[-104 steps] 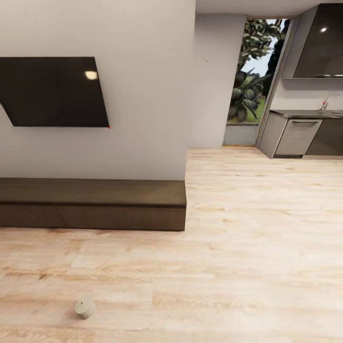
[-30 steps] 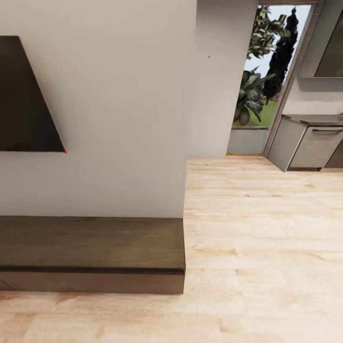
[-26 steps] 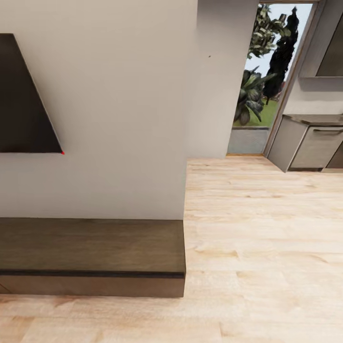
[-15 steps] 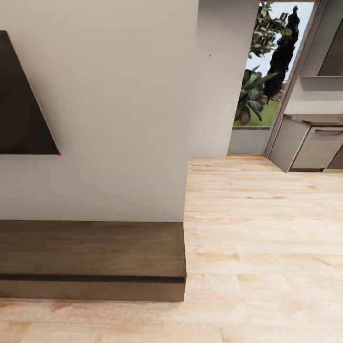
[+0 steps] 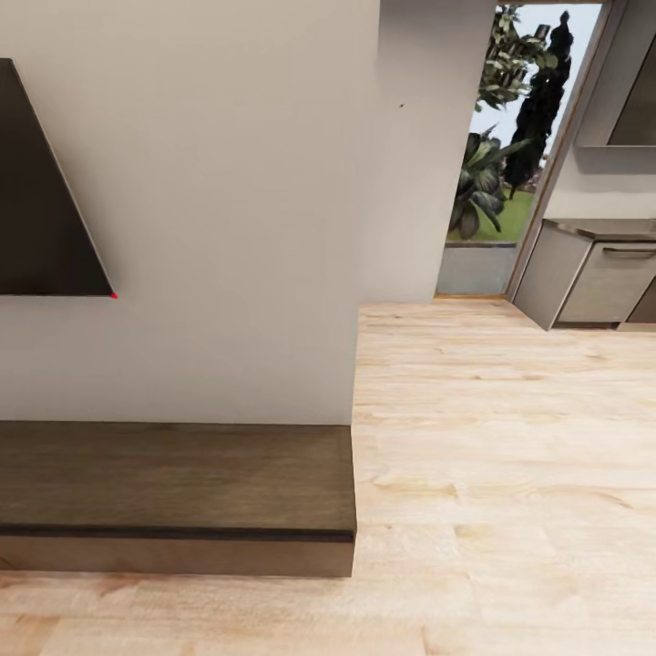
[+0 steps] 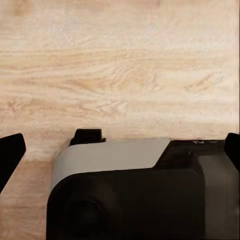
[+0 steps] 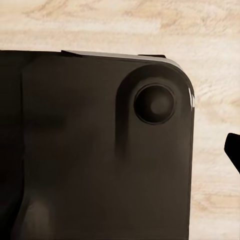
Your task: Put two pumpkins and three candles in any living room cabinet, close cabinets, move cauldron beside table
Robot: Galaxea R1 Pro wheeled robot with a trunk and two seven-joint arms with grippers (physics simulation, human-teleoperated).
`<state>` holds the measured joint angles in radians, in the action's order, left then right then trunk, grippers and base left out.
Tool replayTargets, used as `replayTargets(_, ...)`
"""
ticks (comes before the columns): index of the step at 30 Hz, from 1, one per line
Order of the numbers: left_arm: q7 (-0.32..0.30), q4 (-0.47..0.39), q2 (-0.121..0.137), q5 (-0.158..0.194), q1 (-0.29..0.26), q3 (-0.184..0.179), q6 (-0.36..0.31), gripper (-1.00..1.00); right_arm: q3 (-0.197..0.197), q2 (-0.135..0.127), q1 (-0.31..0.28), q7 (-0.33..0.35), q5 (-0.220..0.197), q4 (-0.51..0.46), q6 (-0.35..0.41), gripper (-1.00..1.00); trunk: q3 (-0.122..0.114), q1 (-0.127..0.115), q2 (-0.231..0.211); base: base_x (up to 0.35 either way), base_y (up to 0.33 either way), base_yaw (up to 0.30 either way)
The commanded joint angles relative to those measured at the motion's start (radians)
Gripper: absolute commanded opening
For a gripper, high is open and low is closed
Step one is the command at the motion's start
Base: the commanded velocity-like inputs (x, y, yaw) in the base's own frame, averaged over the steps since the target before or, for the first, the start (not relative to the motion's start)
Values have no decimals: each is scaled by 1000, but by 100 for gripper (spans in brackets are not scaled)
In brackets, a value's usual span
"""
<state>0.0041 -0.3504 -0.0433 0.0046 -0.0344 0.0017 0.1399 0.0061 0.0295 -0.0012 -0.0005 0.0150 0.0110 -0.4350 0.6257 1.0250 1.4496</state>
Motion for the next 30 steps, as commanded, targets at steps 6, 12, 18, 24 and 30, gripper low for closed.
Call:
replayTargets(6, -20, -228, -30, 1, -50, 0, -363, 100, 0, 0, 0, 2, 1, 0, -4, 100, 1, 0, 0, 0, 0, 0)
replayTargets(12, -159, -387, -35, 2, -77, 1, -556, 100, 0, 0, 0, 3, 0, -2, -11, 100, 0, 0, 0, 0, 0, 0)
replayTargets(18, -236, -408, -36, 8, -79, 5, -569, 100, 0, 1, 0, 4, 0, -2, -17, 100, -3, 0, 0, -143, 19, 0)
replayTargets(24, -242, -409, -36, 8, -79, 6, -566, 100, 0, 1, 0, 4, 0, -1, -17, 100, -5, 0, 0, -327, 4, 0)
replayTargets(30, -259, -453, -36, 61, -79, 0, -568, 100, 2, -2, 0, 4, 2, -8, -15, 100, -5, 0, 0, -252, 0, 0)
